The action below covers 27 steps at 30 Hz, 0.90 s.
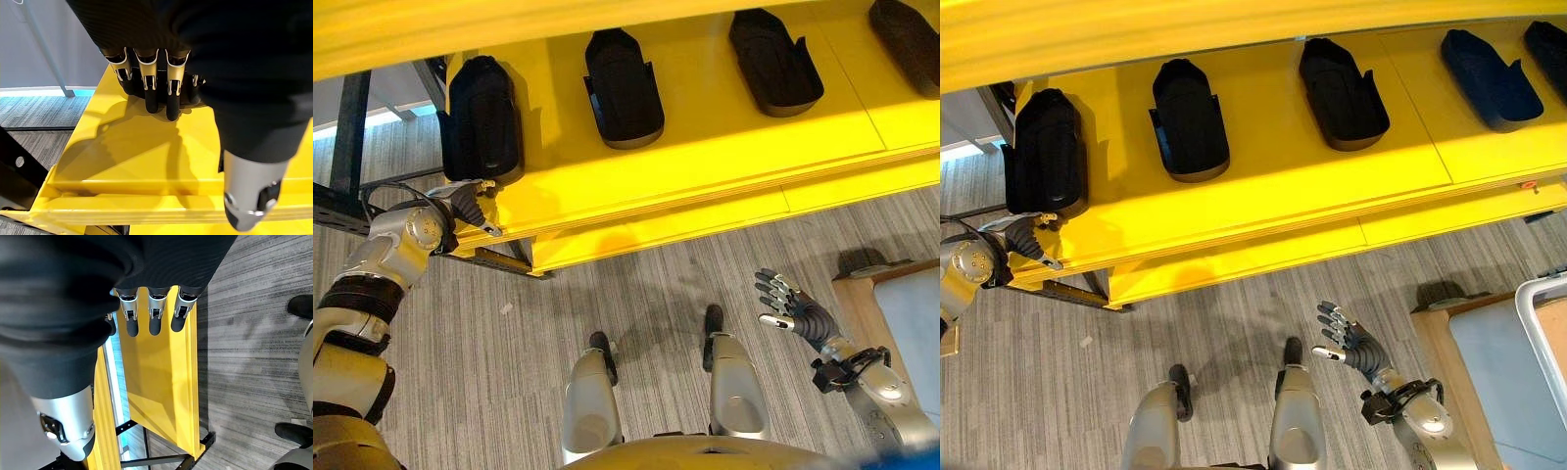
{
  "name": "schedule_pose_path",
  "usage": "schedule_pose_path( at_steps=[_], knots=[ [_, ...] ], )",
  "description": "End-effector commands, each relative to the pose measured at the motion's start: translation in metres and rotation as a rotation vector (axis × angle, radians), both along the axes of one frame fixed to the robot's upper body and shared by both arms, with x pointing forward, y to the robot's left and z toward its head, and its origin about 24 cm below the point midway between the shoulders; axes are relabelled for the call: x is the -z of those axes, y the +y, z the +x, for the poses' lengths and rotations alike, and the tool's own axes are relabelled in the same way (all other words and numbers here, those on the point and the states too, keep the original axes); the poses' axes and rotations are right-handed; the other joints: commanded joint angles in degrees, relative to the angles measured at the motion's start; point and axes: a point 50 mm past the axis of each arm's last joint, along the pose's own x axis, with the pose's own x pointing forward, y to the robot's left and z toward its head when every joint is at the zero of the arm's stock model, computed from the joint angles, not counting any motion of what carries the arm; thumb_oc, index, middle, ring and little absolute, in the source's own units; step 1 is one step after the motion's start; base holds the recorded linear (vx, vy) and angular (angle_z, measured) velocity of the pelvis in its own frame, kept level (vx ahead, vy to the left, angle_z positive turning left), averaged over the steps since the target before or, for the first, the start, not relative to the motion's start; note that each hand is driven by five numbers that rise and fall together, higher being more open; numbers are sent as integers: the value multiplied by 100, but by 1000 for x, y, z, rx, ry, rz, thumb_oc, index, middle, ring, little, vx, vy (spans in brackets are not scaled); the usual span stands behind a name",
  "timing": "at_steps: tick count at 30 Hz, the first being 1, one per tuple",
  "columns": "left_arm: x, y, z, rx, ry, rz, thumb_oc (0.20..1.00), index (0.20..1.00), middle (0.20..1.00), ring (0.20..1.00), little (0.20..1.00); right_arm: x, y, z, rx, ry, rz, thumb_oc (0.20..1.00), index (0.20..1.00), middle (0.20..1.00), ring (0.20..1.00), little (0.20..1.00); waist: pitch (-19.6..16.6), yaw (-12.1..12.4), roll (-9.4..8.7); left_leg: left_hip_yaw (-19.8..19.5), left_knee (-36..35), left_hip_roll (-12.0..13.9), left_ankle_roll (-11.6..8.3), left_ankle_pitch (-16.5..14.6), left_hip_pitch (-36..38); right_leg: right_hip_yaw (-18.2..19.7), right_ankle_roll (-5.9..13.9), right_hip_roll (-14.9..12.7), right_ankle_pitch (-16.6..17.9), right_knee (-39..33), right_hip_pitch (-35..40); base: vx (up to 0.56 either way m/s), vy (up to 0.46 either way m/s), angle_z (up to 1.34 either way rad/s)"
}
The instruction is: Move parts from the plastic box to the shelf.
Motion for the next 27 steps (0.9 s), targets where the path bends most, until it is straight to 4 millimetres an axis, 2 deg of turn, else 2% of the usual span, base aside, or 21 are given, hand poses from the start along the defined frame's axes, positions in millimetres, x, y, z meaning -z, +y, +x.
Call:
schedule_pose_path(
  at_steps=[1,15,27],
  knots=[
    [-35,22,-4,-67,-78,61,1000,1000,1000,1000,1000,-16,-2,-7,-16,-64,21,1000,1000,1000,1000,1000,-392,-14,-94,-120,60,121,-60,441,-302,190,506,-386,92,49,271,-3,9,-5],
    [-57,26,0,-81,-128,93,1000,1000,1000,1000,1000,-15,-3,-7,-22,-55,22,1000,1000,1000,1000,1000,-399,-31,-108,-98,164,132,-43,407,-402,242,513,-389,115,79,167,0,0,0],
    [-65,27,1,-86,-146,108,1000,1000,1000,1000,1000,-13,-2,-8,-28,-43,29,1000,1000,1000,1000,1000,-428,-34,-113,-78,221,118,-26,361,-410,272,529,-397,116,103,134,1,2,-1]
  ],
)
